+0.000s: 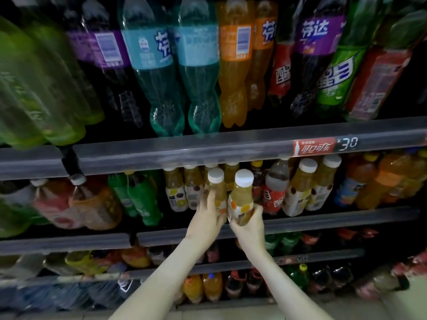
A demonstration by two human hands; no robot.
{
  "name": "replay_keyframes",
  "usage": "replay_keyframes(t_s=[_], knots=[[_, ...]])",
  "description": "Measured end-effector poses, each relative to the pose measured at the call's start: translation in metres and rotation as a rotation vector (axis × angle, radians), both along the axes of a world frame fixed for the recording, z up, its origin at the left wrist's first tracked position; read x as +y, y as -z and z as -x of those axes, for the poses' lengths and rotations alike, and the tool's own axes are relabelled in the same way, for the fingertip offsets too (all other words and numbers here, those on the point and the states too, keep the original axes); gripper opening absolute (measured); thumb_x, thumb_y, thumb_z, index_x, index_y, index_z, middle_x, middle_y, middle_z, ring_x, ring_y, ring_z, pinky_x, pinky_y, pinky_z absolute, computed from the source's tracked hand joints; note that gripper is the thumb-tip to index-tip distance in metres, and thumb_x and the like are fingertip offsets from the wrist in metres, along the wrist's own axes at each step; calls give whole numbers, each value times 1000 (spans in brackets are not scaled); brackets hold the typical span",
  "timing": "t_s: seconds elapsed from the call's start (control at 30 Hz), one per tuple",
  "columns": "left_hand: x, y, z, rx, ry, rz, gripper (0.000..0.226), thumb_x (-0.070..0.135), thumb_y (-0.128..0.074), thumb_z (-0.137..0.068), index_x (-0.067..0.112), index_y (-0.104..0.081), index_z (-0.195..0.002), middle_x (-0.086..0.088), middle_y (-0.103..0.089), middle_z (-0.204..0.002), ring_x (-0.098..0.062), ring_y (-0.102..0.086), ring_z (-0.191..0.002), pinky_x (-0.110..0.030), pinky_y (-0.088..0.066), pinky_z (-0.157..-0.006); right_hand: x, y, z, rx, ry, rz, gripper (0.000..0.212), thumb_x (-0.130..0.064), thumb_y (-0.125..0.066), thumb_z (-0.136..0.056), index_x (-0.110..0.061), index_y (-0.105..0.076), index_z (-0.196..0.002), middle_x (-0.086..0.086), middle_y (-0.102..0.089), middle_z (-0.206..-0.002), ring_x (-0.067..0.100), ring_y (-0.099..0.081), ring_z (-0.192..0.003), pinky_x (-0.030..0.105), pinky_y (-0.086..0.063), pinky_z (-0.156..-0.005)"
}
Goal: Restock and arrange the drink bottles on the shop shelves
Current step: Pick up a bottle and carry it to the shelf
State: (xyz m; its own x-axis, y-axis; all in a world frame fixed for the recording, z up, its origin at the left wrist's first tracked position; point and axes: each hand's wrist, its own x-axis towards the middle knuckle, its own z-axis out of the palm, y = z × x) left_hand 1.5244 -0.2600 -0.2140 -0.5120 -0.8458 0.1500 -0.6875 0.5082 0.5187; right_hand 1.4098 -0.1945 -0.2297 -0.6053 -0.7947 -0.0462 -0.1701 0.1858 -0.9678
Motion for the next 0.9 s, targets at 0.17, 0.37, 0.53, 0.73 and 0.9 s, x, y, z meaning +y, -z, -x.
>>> replay_keyframes(t_s=[0.17, 0.37, 0.53, 0.73, 0.9], knots=[[-10, 11, 8, 88, -153, -29, 90, 31, -62, -89, 5, 0, -150, -22, -32, -147, -34, -49, -125, -36, -48, -92, -23, 15, 2, -4, 8, -5, 42, -15, -75, -79, -23, -40, -101, -1, -59, -99, 16, -62, -92, 34, -52, -76], [-17, 6, 12, 89, -237, -86, 95, 31, -65, -88, 6, 3, -150, -19, -30, -148, -33, -39, -132, -40, -43, -97, -36, 20, 7, 206, -117, -189, 44, -21, -68, -87, -10, -41, -120, 9, -53, -121, 27, -57, -109, 38, -51, -86], [-10, 7, 20, 82, -320, -73, 88, 32, -64, -88, 2, -7, -148, -20, -34, -142, -35, -40, -130, -40, -46, -90, -18, 10, 22, 446, -174, -269, 55, -17, -58, -93, -6, -32, -140, 12, -41, -138, 27, -41, -130, 35, -41, -100], [22, 15, 19, 298, -279, 273, 69, 17, -70, -82, 6, -27, -135, -30, -44, -121, -44, -49, -107, -47, -51, -82, 3, -37, 71, 919, 156, 30, 72, -6, -67, -80, -15, -31, -141, 24, -40, -135, 36, -34, -121, 52, -41, -98], [46, -5, 31, 344, 24, 557, 53, 18, -59, -85, 8, -33, -131, -15, -36, -128, -32, -41, -117, -44, -43, -99, -20, -52, 109, 1104, -31, -216, 75, -26, -69, -82, -25, -32, -147, 28, -26, -148, 46, -32, -130, 55, -37, -101]])
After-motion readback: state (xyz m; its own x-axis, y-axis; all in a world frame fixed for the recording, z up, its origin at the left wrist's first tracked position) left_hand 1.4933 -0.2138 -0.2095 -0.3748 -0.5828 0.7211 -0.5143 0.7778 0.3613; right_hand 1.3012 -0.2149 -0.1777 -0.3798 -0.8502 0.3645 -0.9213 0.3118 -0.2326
